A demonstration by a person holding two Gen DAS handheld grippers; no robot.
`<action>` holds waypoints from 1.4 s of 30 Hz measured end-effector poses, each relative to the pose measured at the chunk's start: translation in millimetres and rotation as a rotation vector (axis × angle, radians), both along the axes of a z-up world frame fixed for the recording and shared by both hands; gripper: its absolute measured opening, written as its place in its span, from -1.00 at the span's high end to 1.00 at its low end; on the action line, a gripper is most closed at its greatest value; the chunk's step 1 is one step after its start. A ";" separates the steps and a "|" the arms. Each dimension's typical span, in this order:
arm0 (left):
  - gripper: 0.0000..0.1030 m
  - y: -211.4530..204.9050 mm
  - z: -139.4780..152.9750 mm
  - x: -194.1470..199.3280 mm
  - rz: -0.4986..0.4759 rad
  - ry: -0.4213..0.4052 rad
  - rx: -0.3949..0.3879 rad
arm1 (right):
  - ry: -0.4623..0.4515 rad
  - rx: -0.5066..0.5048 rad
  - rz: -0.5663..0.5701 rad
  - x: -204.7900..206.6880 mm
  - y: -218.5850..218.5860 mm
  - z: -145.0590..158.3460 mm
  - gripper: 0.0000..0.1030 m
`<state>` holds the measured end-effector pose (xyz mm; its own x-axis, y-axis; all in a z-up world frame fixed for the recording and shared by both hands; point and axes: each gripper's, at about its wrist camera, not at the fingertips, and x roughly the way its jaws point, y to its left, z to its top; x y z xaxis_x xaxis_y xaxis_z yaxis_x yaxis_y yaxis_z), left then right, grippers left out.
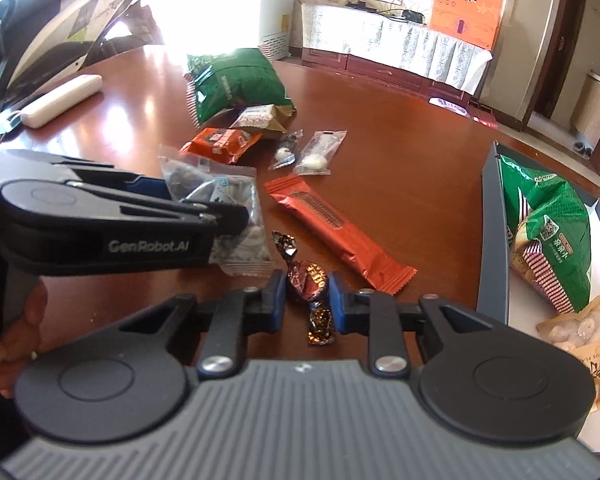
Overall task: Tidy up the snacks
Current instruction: 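Grasp the clear nut bag with the left gripper while the right grasps the brown candy, then carry the nut bag and brown candy over the gray box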
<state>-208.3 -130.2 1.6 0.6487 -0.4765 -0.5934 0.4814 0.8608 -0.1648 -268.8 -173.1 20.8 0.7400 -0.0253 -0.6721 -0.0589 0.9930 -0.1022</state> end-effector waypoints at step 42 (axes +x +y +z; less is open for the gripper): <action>0.21 -48.0 25.2 -27.6 -0.035 -0.135 0.047 | -0.211 0.046 -0.150 -32.9 -34.8 38.2 0.49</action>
